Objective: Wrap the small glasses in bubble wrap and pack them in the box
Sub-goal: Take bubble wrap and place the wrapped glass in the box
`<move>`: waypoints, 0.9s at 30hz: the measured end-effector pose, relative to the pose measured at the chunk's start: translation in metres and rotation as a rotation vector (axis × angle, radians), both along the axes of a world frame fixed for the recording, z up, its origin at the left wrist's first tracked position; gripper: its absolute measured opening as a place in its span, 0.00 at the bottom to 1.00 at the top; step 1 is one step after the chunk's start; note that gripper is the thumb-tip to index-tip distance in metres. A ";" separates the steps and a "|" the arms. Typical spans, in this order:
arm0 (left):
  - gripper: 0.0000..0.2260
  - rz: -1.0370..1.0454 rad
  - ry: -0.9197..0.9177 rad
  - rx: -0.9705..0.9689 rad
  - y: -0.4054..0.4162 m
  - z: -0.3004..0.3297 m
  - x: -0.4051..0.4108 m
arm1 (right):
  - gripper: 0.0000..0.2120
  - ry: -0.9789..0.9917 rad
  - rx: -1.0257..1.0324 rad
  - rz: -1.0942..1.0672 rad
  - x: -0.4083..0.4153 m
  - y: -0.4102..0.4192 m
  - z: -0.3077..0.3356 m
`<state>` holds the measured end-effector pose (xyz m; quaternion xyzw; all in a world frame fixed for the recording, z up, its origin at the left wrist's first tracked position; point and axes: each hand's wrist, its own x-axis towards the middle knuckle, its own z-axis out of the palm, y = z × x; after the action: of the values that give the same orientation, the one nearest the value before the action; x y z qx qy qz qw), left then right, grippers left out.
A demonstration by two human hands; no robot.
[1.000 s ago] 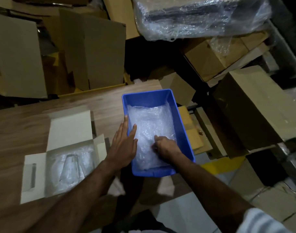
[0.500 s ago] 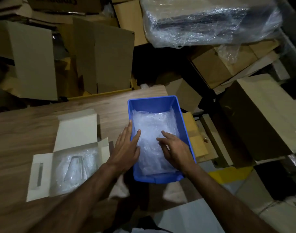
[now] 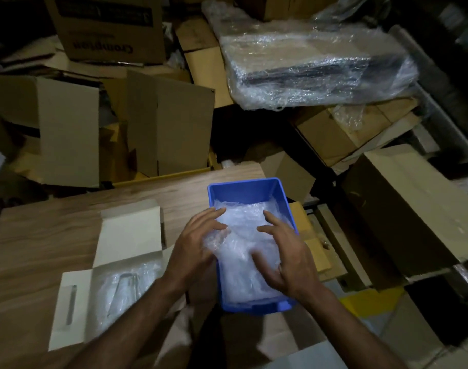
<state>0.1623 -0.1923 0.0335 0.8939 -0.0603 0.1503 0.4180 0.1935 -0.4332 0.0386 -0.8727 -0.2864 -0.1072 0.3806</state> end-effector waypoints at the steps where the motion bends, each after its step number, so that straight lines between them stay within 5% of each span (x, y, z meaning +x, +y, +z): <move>1: 0.11 -0.043 -0.054 0.025 0.008 0.010 -0.007 | 0.30 -0.003 -0.061 0.031 -0.003 0.006 0.000; 5: 0.12 -0.079 -0.159 0.091 0.036 0.036 -0.034 | 0.41 -0.005 -0.221 0.112 -0.010 0.043 -0.009; 9: 0.11 -0.047 -0.194 0.072 0.068 0.051 -0.062 | 0.31 0.009 -0.239 0.163 -0.011 0.083 -0.005; 13: 0.15 0.063 -0.096 -0.103 0.105 0.064 -0.092 | 0.25 0.066 -0.041 0.240 -0.020 0.108 0.017; 18: 0.12 0.308 -0.002 -0.470 0.140 0.075 -0.113 | 0.01 0.680 0.294 0.355 -0.026 0.135 0.061; 23: 0.06 0.623 0.303 -0.702 0.153 0.063 -0.122 | 0.21 1.558 0.695 0.233 -0.028 0.165 0.057; 27: 0.14 0.797 0.414 -0.743 0.164 0.047 -0.132 | 0.30 1.761 0.801 0.284 -0.047 0.173 0.034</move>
<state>0.0303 -0.0280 0.0803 0.6517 0.4203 0.1292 0.6180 0.1468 -0.2601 0.0726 -0.4042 0.0553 0.5403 0.7359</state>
